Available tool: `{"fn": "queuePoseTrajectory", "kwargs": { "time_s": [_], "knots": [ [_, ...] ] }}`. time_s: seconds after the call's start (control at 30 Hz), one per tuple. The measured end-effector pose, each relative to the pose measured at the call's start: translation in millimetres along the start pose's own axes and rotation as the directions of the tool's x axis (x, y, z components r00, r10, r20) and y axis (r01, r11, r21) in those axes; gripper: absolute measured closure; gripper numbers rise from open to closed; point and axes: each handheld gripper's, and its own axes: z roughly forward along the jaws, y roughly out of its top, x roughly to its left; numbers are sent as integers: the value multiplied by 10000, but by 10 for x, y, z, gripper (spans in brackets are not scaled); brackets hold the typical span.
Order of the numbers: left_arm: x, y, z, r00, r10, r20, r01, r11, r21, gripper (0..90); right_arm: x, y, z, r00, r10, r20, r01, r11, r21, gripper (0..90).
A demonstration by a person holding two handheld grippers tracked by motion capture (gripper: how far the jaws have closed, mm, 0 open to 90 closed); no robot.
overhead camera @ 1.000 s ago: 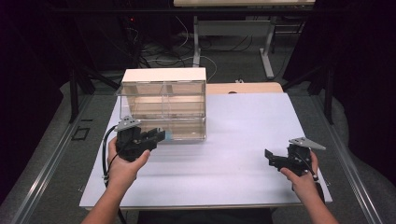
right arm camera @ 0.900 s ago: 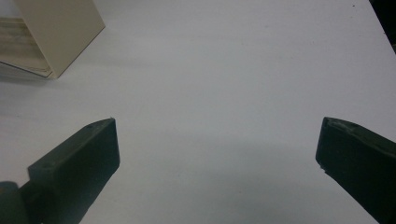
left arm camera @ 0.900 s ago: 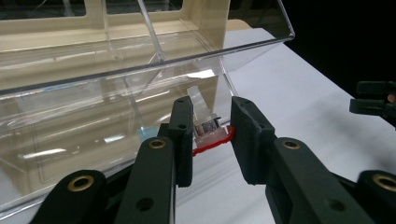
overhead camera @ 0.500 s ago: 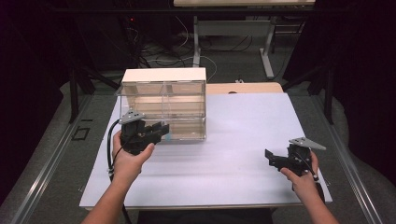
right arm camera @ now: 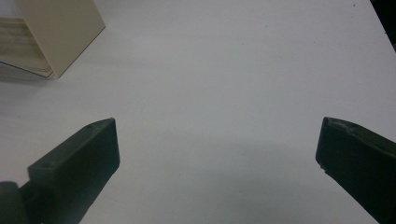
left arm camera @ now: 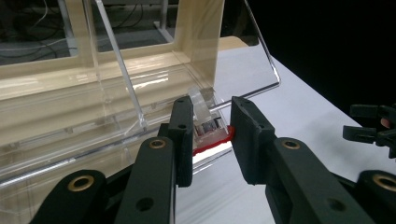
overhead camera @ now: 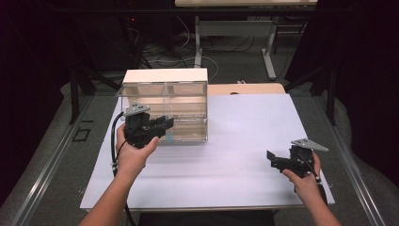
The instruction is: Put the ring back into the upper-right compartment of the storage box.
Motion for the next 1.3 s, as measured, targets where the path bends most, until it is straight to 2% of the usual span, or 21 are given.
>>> {"fn": "queuePoseTrajectory", "kwargs": {
  "time_s": [0.53,0.83,1.3],
  "knots": [
    [-45,206,68,9996,250,-106,-248,9996,108,711,-6,-1,-2,10000,-4,-49,5,10000,77,0],
    [-46,272,174,9998,41,-200,-39,10000,83,711,-7,-3,2,10000,0,-24,1,10000,55,0],
    [-72,354,348,9996,-75,-276,82,9996,253,711,-11,-2,-1,10000,-2,-70,2,10000,79,0]
  ]
}}
